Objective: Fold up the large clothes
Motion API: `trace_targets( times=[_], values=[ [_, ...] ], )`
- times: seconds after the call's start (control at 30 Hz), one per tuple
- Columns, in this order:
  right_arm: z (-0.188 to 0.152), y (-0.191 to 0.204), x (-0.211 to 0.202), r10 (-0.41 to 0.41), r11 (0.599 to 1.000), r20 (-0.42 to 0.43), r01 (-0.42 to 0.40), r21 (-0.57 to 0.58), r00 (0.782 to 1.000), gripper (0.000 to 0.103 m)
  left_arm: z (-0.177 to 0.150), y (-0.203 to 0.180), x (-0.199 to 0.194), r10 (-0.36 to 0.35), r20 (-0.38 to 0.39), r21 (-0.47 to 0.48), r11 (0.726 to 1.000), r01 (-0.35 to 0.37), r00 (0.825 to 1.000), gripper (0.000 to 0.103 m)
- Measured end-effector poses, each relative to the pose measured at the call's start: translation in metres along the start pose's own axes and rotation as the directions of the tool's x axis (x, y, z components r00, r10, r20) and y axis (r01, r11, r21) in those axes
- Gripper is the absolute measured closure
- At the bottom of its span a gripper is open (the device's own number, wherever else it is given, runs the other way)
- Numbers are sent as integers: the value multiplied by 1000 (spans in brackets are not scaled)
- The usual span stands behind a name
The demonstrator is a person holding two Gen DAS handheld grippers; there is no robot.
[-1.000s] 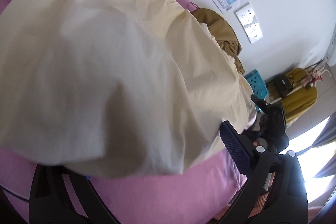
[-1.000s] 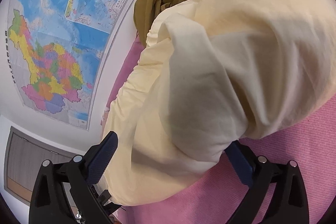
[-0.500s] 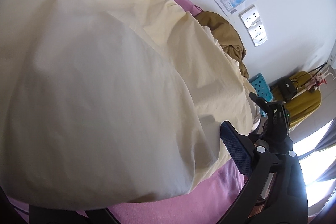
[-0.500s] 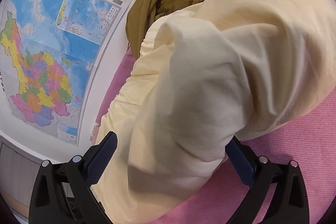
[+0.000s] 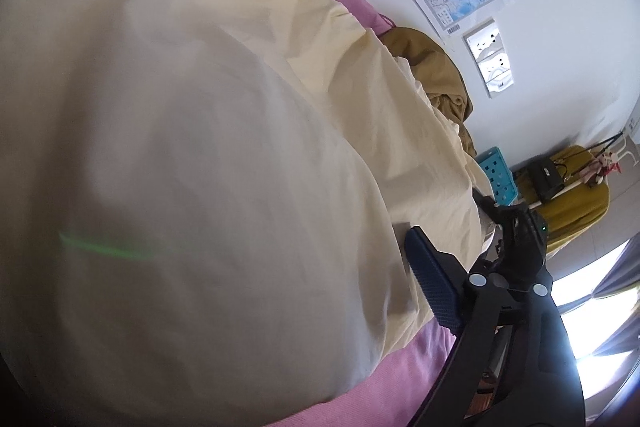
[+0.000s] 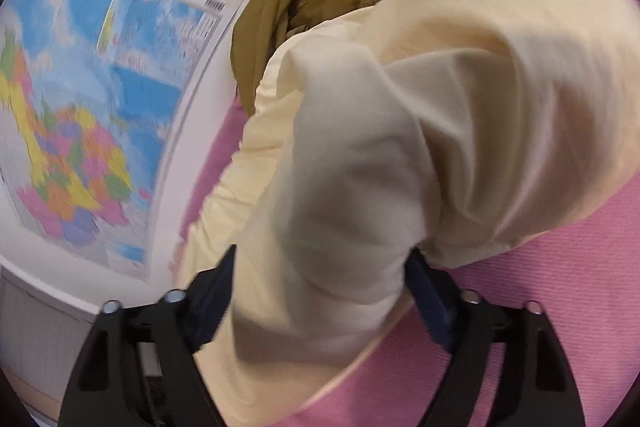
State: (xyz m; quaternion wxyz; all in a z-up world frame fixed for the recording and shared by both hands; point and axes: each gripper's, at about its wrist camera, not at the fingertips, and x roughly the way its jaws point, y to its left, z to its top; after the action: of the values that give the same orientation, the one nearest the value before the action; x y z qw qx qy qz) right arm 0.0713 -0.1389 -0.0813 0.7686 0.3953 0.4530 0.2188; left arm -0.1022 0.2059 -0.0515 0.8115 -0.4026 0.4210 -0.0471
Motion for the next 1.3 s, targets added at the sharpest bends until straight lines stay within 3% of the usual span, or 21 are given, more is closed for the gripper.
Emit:
trace_targets(
  times=[0.07, 0.17, 0.23, 0.33, 0.43, 0.57, 0.6, 0.7, 0.77, 0.8, 0.83, 0.93, 1.17, 1.3],
  values=[
    [0, 5, 6, 12, 1000, 2, -12, -6, 1000, 5, 1, 2, 0, -4, -4, -11, 1000, 4, 1000, 19],
    [-2, 16, 13, -29, 997, 11, 30, -78, 1000, 10, 3, 3, 1, -6, -6, -21, 1000, 6, 1000, 23],
    [-4, 18, 15, -87, 986, 21, 89, -140, 996, 48, 5, 5, 1, -4, -7, -21, 1000, 3, 1000, 30],
    [0, 14, 12, -38, 986, -11, 36, -163, 999, 66, 7, 7, 2, -14, -15, -28, 1000, 13, 1000, 42],
    [-1, 17, 9, -17, 978, -28, 11, -210, 999, 75, 8, 1, 2, 9, -17, -1, 1000, -9, 1000, 47],
    [2, 11, 10, 28, 978, -72, -42, -206, 997, 75, 9, -8, 1, 46, -11, 39, 998, -45, 999, 52],
    [4, 10, 12, 33, 978, -91, -51, -201, 995, 68, 10, -9, 2, 54, -10, 46, 997, -54, 998, 52],
    [9, 5, 19, 115, 980, -149, -136, -143, 982, 34, 10, -10, 4, 69, -11, 57, 996, -69, 998, 53],
    [8, 10, 21, 68, 978, -140, -94, -187, 988, 42, 11, -11, 4, 77, -11, 65, 995, -76, 997, 54],
    [6, 13, 22, 37, 973, -131, -65, -221, 991, 57, 11, -12, 5, 79, -12, 69, 995, -78, 997, 55],
    [5, 14, 23, 23, 969, -127, -53, -240, 992, 65, 12, -12, 5, 79, -14, 72, 994, -78, 997, 55],
    [6, 10, 21, 44, 969, -141, -77, -234, 989, 75, 13, -14, 4, 82, -18, 86, 993, -80, 996, 55],
    [-2, 36, 3, 89, 945, -118, -121, -303, 989, 86, 21, -24, -1, 88, -13, 123, 989, -86, 996, 63],
    [-5, 65, -16, 137, 915, -105, -166, -366, 985, 88, 36, -47, -21, 85, 36, 196, 976, -91, 996, 64]
  ],
)
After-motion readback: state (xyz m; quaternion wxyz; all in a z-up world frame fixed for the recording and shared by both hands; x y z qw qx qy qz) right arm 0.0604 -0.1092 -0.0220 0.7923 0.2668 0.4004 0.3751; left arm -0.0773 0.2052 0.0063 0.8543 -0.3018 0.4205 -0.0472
